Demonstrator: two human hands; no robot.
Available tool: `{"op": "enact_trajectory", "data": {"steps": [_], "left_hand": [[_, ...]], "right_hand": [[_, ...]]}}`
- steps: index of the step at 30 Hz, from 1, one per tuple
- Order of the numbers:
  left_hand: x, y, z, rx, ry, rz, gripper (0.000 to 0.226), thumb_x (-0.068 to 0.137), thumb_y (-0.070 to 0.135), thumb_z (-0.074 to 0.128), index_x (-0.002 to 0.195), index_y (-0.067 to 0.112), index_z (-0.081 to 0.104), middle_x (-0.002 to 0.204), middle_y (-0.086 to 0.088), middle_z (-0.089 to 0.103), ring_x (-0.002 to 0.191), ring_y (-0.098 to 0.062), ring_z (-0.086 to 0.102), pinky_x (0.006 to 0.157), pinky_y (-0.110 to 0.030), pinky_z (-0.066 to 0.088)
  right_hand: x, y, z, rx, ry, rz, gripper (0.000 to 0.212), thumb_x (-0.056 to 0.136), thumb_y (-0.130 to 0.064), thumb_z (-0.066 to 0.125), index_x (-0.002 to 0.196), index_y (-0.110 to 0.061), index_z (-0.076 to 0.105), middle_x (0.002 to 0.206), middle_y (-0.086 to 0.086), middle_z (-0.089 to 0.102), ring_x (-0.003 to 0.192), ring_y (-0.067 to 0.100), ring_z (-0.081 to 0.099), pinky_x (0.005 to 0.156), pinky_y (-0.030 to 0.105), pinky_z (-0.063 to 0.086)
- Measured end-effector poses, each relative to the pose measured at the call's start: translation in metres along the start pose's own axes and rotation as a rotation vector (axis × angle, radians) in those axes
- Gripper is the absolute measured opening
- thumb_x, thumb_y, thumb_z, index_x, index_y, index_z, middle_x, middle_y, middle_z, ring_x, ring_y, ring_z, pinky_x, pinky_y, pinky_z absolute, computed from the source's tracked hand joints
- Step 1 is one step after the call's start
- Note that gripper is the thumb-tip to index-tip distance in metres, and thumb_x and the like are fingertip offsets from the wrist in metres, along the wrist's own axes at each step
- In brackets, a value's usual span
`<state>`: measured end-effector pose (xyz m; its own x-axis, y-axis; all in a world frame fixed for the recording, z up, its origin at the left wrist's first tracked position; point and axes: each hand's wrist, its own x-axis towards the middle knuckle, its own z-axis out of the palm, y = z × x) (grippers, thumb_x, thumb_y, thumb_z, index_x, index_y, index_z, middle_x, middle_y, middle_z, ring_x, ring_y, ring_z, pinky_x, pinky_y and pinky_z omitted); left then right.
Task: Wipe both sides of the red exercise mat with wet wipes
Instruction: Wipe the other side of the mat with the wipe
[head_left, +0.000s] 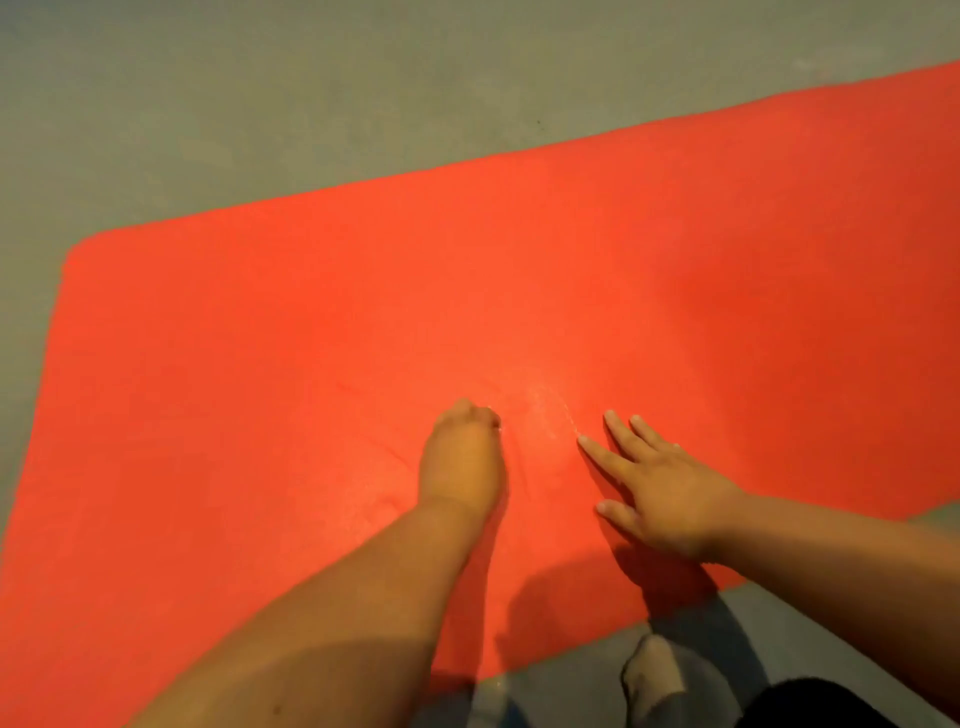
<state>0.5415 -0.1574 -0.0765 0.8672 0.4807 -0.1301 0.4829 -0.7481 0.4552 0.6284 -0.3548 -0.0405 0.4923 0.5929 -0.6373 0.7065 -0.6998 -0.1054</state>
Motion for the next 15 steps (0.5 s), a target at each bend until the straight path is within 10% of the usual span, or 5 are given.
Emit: {"op": "enact_trajectory", "data": {"steps": [4,10,15], "left_hand": [[-0.029,0.024,0.008,0.084,-0.209,0.316,0.02,0.096,0.017,0.047,0.104,0.013,0.065,0.102,-0.008,0.055,0.103,-0.028,0.053,0.085,-0.038,0.043],[-0.018,-0.094,-0.058,0.247,0.029,-0.208,0.023,0.089,0.004,0.052,0.104,0.002,0.069,0.107,-0.02,0.059,0.103,-0.038,0.057,0.09,-0.041,0.043],[-0.069,0.009,-0.003,0.103,-0.111,-0.038,0.023,0.092,0.009,0.048,0.106,0.011,0.066,0.11,-0.01,0.057,0.106,-0.028,0.055,0.087,-0.034,0.041]], "right_hand": [[-0.02,0.009,0.009,0.031,-0.048,0.027,0.073,0.095,-0.052,0.039,0.15,-0.033,-0.005,0.158,0.003,-0.018,0.146,0.025,-0.01,0.118,0.044,0.016],[-0.058,0.008,0.038,0.082,-0.054,0.049,0.069,0.097,-0.05,0.035,0.148,-0.039,-0.01,0.155,-0.003,-0.025,0.145,0.022,-0.016,0.119,0.042,0.011],[-0.06,0.002,0.051,0.106,0.032,0.093,0.068,0.096,-0.052,0.034,0.147,-0.043,-0.01,0.156,-0.005,-0.023,0.145,0.022,-0.016,0.116,0.045,0.009]]}}
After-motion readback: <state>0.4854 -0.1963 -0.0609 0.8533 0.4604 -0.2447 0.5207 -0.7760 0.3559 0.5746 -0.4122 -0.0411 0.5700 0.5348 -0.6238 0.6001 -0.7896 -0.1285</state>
